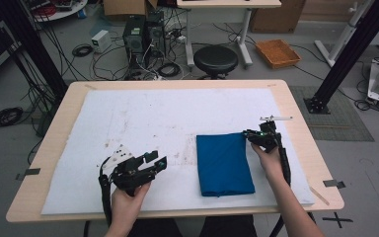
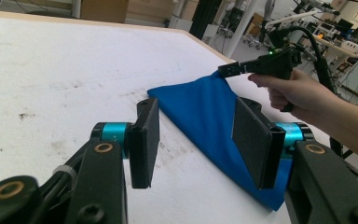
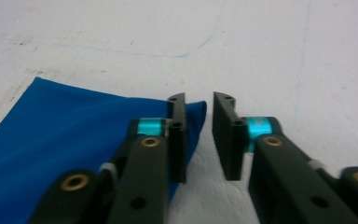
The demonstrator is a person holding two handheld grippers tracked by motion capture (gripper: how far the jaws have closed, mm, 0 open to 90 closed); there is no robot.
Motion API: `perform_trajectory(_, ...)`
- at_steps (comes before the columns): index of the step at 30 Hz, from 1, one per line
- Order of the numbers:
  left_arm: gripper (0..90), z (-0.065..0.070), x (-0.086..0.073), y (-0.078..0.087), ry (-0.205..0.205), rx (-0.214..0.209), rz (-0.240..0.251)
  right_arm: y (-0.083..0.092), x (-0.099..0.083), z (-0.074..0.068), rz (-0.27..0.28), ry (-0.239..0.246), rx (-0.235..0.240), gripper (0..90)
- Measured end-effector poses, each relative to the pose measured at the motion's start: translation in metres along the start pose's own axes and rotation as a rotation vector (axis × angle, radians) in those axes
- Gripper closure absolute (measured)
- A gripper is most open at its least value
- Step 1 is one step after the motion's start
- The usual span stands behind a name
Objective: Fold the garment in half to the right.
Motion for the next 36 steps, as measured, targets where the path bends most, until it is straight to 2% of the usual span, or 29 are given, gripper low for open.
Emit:
perform_trajectory(4,51.2,-0.001,0.000,0.000,-0.004,-0.001,-0.001,0.022,-0.006,-0.006,0.035,-0.008,0.004,64.3)
perform_trajectory(7,50.6,-0.001,0.001,0.000,-0.003,-0.003,0.002,0.047,-0.021,-0.023,0.063,0.008,0.053,63.3)
perform_trajectory(11,49.9,-0.002,0.002,-0.001,-0.003,-0.006,0.003,0.081,-0.058,-0.056,0.069,0.038,0.142,62.6)
perform_trajectory(12,49.3,-0.001,0.002,-0.001,-0.006,-0.009,0.003,0.086,-0.065,-0.061,0.067,0.042,0.148,62.7)
perform_trajectory(14,48.7,-0.001,0.003,-0.002,-0.006,-0.012,0.003,0.095,-0.081,-0.071,0.057,0.043,0.167,63.9)
perform_trajectory(18,45.8,-0.002,0.006,-0.002,-0.004,-0.007,0.013,0.100,-0.100,-0.082,0.002,0.110,0.166,77.9)
perform_trajectory(21,45.1,-0.004,0.008,0.000,-0.012,0.000,0.016,0.099,-0.106,-0.083,-0.017,0.138,0.166,89.9)
perform_trajectory(26,42.5,-0.010,0.012,0.004,-0.026,0.012,0.016,0.104,-0.108,-0.079,-0.009,0.148,0.146,89.7)
perform_trajectory(29,39.3,-0.015,0.019,0.008,-0.056,0.004,0.007,0.109,-0.103,-0.077,0.029,0.144,0.150,71.9)
perform_trajectory(31,38.1,-0.021,0.026,0.010,-0.073,0.011,-0.003,0.113,-0.095,-0.074,0.072,0.167,0.144,66.5)
perform_trajectory(34,37.8,-0.033,0.042,0.015,-0.095,0.042,0.014,0.115,-0.078,-0.065,0.121,0.193,0.131,54.9)
perform_trajectory(36,37.9,-0.041,0.053,0.018,-0.135,0.069,0.030,0.113,-0.065,-0.055,0.140,0.199,0.119,50.2)
Point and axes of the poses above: each handheld gripper's, and its own axes: y roughly backward along the jaws, x roughly out of its top, z roughly to its right, the point moved 5 cm from there along -y, roughly forward along the jaws, and after that the axes turned 12 degrees about y, right-handed, at the moved point
